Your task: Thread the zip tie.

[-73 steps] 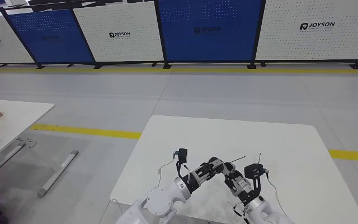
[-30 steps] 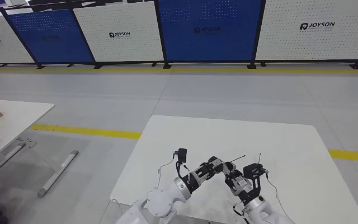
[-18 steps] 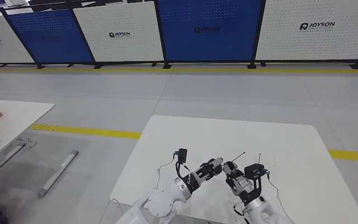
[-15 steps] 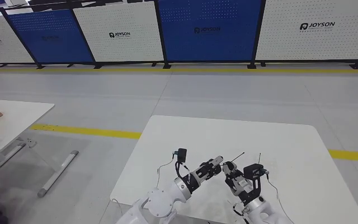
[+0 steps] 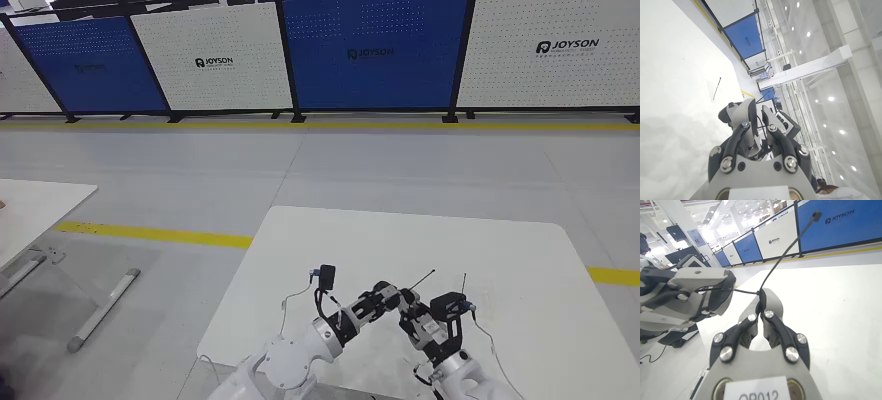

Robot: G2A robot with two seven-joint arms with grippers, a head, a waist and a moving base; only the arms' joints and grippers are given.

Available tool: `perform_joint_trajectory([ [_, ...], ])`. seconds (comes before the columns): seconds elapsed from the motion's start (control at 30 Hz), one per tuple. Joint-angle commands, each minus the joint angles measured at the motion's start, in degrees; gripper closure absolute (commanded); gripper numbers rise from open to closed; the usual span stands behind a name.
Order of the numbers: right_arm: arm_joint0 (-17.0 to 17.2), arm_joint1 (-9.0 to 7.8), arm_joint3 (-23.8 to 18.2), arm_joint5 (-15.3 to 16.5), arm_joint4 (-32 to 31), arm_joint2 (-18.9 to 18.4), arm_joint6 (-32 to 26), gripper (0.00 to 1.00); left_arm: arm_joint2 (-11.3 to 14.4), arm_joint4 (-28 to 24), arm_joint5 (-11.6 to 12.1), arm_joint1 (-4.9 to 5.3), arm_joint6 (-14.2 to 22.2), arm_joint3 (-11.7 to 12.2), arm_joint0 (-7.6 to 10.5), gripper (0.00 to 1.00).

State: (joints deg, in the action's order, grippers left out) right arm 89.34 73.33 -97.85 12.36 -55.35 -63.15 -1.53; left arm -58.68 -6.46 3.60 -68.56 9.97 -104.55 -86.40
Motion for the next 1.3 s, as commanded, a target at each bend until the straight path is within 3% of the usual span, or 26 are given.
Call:
perform_joint_trajectory([
  [0.0, -0.1, 0.02, 0.0, -0.1, 0.0, 0.0, 0.1, 1.0, 0.1, 0.1, -0.2, -0.02, 0.2, 0.1, 0.12, 0.93],
  [0.23, -0.1, 0.2, 0.1, -1.5, 0.9, 0.0, 1.3, 1.0, -0.3, -0.4, -0.1, -0.07, -0.9, 0.3, 0.04, 0.78],
  [0.37, -0.2, 0.36, 0.3, -2.8, 1.4, 0.2, 1.9, 1.0, -0.4, 0.0, -0.1, -0.14, -2.3, 0.3, -0.13, 0.64],
  [0.4, -0.2, 0.39, 0.3, -2.9, 1.6, 0.2, 2.0, 1.0, -0.5, -0.1, -0.1, -0.17, -3.0, 0.3, -0.19, 0.58],
  [0.43, -0.2, 0.42, 0.4, -3.1, 1.8, 0.2, 2.2, 1.0, -0.5, -0.2, -0.1, -0.21, -3.5, 0.3, -0.25, 0.36],
  [0.47, -0.1, 0.44, 0.4, -3.2, 2.1, 0.1, 2.4, 1.0, -0.5, -0.2, -0.1, -0.26, -4.1, 0.4, -0.27, 0.27],
  [0.5, -0.1, 0.46, 0.3, -3.2, 2.4, 0.1, 2.5, 1.0, -0.5, -0.2, -0.2, -0.28, -4.3, 0.4, -0.29, 0.09],
  [0.53, -0.1, 0.46, 0.3, -3.1, 2.5, 0.1, 2.5, 1.0, -0.5, -0.2, -0.2, -0.28, -4.3, 0.4, -0.29, 0.0],
  [0.87, 0.0, 0.66, 0.7, -3.8, 4.0, 0.2, 3.2, 1.0, -0.3, 0.3, 0.3, -0.37, -4.9, 0.5, -0.39, 0.0],
  [1.07, -0.5, 1.0, 1.4, -3.6, 5.8, 0.7, 5.0, 1.0, -0.1, 0.3, 0.4, -0.33, -2.6, 0.8, -0.23, 0.0],
  [1.1, -0.5, 1.06, 1.4, -3.7, 6.0, 0.8, 5.4, 1.0, -0.1, 0.1, 0.5, -0.33, -2.5, 0.8, -0.2, 0.15],
  [1.17, -0.6, 1.16, 1.5, -4.1, 6.3, 0.8, 5.8, 1.0, -0.2, -0.1, 0.7, -0.33, -2.2, 0.8, -0.18, 0.55],
  [1.27, -0.9, 1.27, 1.8, -4.5, 6.1, 1.1, 5.5, 1.0, -0.3, 0.1, 0.7, -0.3, -1.7, 0.6, -0.22, 0.69],
])
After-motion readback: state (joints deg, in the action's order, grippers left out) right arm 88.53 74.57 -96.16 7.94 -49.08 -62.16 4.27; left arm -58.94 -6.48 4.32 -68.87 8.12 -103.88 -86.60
